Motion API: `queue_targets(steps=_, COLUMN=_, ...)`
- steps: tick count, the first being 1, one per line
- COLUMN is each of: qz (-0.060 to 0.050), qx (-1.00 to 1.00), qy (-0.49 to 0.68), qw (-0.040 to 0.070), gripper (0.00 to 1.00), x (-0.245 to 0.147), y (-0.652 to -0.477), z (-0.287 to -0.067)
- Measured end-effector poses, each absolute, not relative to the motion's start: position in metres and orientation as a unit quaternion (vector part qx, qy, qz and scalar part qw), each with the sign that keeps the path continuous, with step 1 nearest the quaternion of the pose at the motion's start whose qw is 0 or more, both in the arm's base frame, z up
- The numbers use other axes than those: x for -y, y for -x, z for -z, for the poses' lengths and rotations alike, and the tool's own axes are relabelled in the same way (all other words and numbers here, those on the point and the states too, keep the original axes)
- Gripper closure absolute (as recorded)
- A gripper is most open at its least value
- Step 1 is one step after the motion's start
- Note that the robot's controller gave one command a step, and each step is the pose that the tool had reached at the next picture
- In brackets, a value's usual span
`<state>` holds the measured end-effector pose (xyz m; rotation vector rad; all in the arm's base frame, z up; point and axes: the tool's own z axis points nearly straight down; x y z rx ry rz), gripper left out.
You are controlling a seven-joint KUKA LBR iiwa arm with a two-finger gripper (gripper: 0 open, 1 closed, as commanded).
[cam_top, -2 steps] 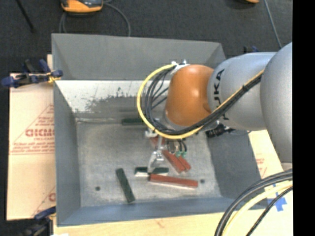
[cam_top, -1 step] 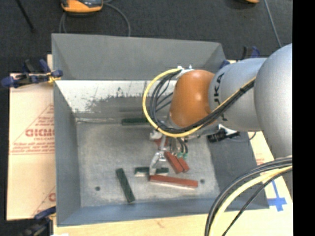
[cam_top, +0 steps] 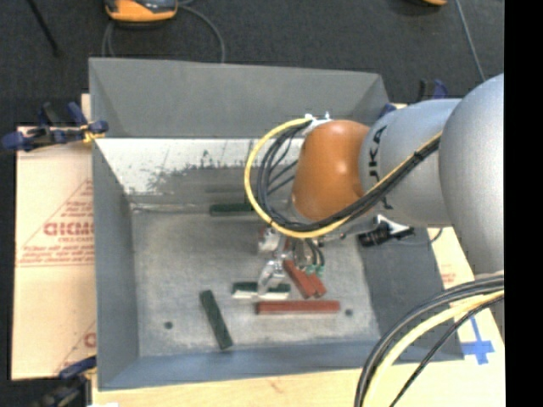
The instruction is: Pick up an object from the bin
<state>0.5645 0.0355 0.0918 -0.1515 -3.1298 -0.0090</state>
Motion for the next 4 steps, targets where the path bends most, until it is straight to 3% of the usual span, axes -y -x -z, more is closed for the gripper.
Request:
queue_targets(steps=1, qz=0.003, qx=0.999, qy=0.049, qw=-0.003, gripper=0.0, x=-0.035, y=-0.566, z=-0.089)
queue_targets(steps=2, qz=0.001, qx=0.999, qy=0.05, qw=-0.001, gripper=1.0, x=-0.033, y=-0.563, z=-0.084)
queue_targets(steps=3, qz=0.001, qx=0.999, qy=0.05, qw=-0.001, gripper=1.0, x=-0.033, y=-0.563, z=-0.084)
queue_targets(steps=4, qz=0.0, qx=0.997, qy=-0.075, qw=-0.002, gripper=1.0, x=-0.041, y=-0.603, z=-0.281)
